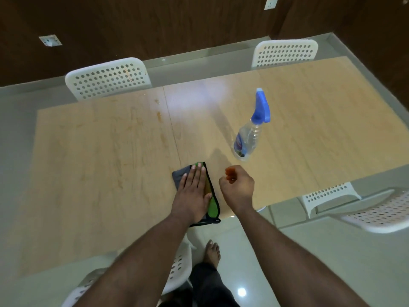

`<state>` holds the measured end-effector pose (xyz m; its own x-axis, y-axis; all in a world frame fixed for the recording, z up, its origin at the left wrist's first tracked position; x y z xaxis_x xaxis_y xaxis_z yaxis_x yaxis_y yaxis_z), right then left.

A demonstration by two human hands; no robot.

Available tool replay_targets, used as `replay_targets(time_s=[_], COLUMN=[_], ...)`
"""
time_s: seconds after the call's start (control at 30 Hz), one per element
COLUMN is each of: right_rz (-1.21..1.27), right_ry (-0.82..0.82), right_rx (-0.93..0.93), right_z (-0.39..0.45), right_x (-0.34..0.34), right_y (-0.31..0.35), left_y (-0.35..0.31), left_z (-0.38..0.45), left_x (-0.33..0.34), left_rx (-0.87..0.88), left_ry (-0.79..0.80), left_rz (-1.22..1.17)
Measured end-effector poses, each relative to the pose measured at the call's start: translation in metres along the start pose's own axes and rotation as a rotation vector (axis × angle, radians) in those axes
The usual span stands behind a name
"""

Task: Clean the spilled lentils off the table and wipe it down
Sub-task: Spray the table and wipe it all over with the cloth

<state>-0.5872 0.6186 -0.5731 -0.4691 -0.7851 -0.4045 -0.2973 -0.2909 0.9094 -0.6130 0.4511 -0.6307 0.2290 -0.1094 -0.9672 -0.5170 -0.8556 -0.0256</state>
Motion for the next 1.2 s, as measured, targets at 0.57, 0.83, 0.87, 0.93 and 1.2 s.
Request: replay_targets(time_s=[0.57,0.83,0.87,0.93,1.2], right_rz=[-0.505,-0.585,-0.588,-0.591,-0.611], right_ry=[0.471,0.456,0.473,0.5,0.532], right_rx=[-0.59,-0.563,-0.553,-0.525,-0.493], right_z=[0.025,0.031,0.031,0.029,0.028], right_x=[0.12,0.121,0.121,0.12,0.119], right_y=[-0.018,-0.029,-0.027,-0.02,-0.021], left_y=[0.04,0.091,0.08,0.046,0.038], left_z=[-0.005,0.088,0.072,0.021,0.003], left_x=[0.011,-0.003,-0.001,0.006,0.016], left_rx=[-0.232,-0.273,-0.295,-0.303,-0.267], left_ry=[-0.121,-0.183,-0.188,-0.162,-0.127], left_rz=[0.031,0.083,0.059,0.034,0.057])
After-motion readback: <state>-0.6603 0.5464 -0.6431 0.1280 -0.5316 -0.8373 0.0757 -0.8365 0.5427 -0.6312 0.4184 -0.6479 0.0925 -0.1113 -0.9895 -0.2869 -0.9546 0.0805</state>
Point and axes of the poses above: each hand's wrist, its own z-axis towards the middle knuckle, its own x-axis out of the palm, y = z × x, the point moved 7 cm from there along z, towards the middle knuckle, and after that the axes turned 11 degrees about z, right-handed, at the moved point
